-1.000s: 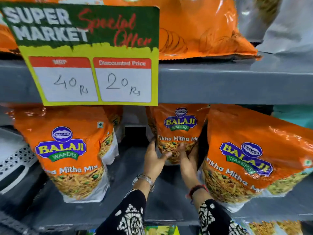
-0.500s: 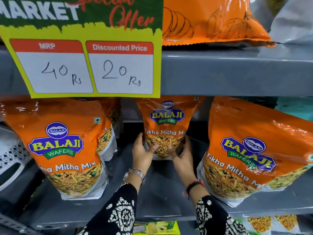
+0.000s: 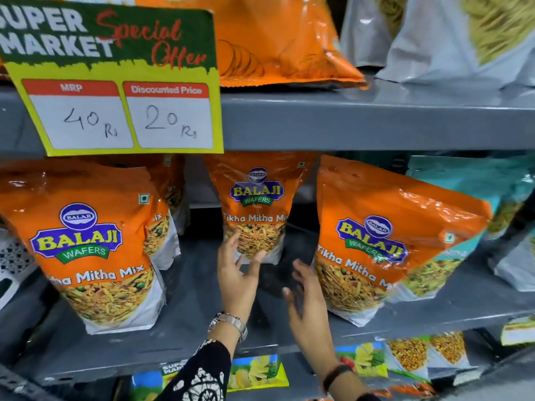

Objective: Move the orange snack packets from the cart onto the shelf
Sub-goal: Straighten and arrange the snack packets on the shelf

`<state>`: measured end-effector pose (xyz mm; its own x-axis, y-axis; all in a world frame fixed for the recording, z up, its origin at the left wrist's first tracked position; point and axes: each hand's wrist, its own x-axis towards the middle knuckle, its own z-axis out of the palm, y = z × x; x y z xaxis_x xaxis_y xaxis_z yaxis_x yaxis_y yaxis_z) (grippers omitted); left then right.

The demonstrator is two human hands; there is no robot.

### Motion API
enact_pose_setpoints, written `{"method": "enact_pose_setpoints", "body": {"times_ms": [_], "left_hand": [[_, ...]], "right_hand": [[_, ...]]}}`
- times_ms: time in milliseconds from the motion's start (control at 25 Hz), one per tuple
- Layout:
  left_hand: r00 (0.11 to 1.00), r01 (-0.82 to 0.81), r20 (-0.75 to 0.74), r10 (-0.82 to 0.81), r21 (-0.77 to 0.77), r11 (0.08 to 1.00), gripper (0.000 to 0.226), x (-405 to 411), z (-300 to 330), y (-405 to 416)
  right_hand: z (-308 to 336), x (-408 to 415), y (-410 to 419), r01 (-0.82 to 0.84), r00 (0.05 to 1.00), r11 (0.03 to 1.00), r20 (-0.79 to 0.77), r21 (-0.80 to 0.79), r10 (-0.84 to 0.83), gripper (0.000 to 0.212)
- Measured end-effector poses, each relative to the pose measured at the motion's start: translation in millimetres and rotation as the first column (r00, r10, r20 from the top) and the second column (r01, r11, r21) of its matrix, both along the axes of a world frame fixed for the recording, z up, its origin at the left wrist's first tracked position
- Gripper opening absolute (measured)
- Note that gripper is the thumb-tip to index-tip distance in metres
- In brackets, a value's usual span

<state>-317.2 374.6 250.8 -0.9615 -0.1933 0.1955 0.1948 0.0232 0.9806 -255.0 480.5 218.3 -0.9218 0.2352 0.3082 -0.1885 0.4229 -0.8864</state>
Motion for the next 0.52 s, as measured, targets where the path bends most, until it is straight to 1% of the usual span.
{"method": "enact_pose_setpoints", "body": {"times_ms": [80, 120, 160, 240, 280, 320, 360, 400, 440, 520], "left_hand": [[0.985, 0.173, 0.021, -0.173, -0.036, 0.984, 0.049, 14.6, 3.5, 21.2], [0.955, 0.294, 0.053, -0.291, -0.071, 0.953, 0.053, 17.3, 4.4, 32.0], [0.909, 0.413, 0.100, -0.404, -0.106, 0.904, 0.061, 19.1, 7.4, 43.7], [0.830, 0.554, 0.189, -0.526, -0.160, 0.817, 0.081, 19.1, 12.4, 61.4], [0.803, 0.590, 0.218, -0.554, -0.160, 0.792, 0.086, 18.9, 13.7, 69.1], [0.786, 0.611, 0.239, -0.570, -0.152, 0.777, 0.085, 20.2, 16.2, 74.1], [0.775, 0.623, 0.254, -0.579, -0.151, 0.768, 0.080, 21.8, 18.0, 78.8], [0.772, 0.624, 0.273, -0.573, -0.161, 0.765, 0.074, 23.4, 19.1, 81.6], [0.784, 0.609, 0.279, -0.555, -0.170, 0.775, 0.070, 23.8, 18.8, 81.4], [0.807, 0.577, 0.268, -0.526, -0.165, 0.800, 0.067, 23.4, 15.6, 76.5]], "right_hand": [[0.5, 31.4, 13.9, 0.123, 0.990, 0.989, -0.075, 0.087, -0.117, 0.028], [1.4, 44.0, 23.1, 0.208, 0.973, 0.974, -0.123, 0.092, -0.197, 0.025], [4.9, 54.6, 35.0, 0.299, 0.945, 0.952, -0.162, 0.070, -0.285, 0.027], [12.3, 64.6, 60.4, 0.445, 0.884, 0.895, -0.158, -0.002, -0.440, 0.042], [16.2, 66.5, 73.8, 0.471, 0.876, 0.882, -0.112, -0.012, -0.469, 0.056], [21.1, 66.7, 84.9, 0.443, 0.896, 0.896, -0.034, -0.019, -0.443, 0.068], [24.3, 64.6, 94.1, 0.383, 0.923, 0.923, 0.046, -0.036, -0.382, 0.076], [25.6, 62.3, 100.1, 0.312, 0.947, 0.949, 0.097, -0.047, -0.306, 0.079], [25.7, 58.1, 102.0, 0.255, 0.961, 0.966, 0.118, -0.043, -0.248, 0.077], [24.4, 50.5, 100.0, 0.252, 0.961, 0.967, 0.132, -0.048, -0.244, 0.071]]}}
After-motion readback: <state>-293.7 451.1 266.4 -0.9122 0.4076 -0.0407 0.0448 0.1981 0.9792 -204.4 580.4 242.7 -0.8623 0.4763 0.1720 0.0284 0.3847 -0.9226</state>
